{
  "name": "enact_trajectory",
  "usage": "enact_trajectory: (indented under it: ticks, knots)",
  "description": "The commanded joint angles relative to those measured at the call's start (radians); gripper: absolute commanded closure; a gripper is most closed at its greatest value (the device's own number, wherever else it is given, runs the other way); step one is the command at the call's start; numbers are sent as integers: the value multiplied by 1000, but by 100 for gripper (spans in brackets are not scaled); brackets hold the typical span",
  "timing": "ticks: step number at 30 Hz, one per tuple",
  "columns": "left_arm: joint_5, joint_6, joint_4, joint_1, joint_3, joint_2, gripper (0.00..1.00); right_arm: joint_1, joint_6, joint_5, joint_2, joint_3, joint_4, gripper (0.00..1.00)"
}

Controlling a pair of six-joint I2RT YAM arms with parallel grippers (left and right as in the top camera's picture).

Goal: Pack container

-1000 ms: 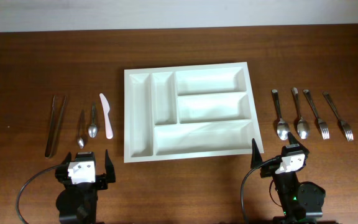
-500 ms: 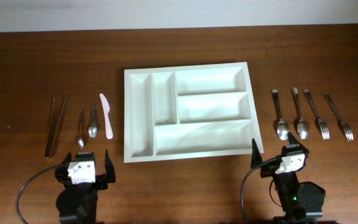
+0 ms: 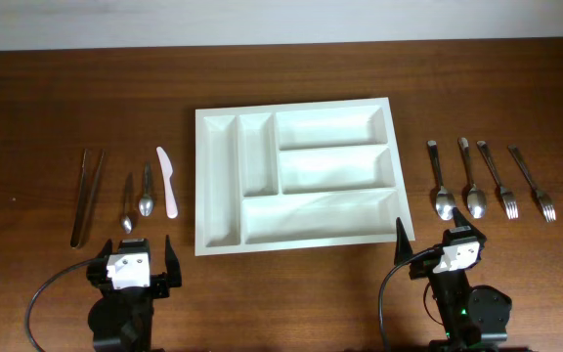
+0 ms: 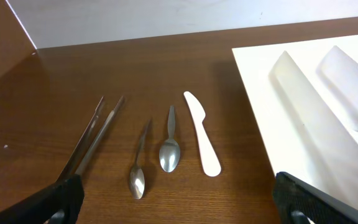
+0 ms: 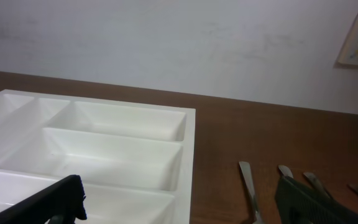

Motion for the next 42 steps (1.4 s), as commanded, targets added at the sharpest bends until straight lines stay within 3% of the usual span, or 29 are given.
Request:
enact_trajectory:
  ticks: [1, 20, 32, 37, 42]
  knots:
    - [-10, 16, 1, -6, -15, -11, 1, -5, 6, 9, -6, -9, -1, 1]
    - [-10, 16, 1, -6, -15, -11, 1, -5, 6, 9, -6, -9, -1, 1]
    - [-10, 16, 1, -6, -15, -11, 1, -5, 5, 49, 13, 17, 89, 1]
    - [-10, 16, 1, -6, -15, -11, 1, -6, 5, 142, 166, 171, 81, 1]
    - [-10, 16, 1, -6, -15, -11, 1, -30, -28, 104, 493, 466, -19, 1]
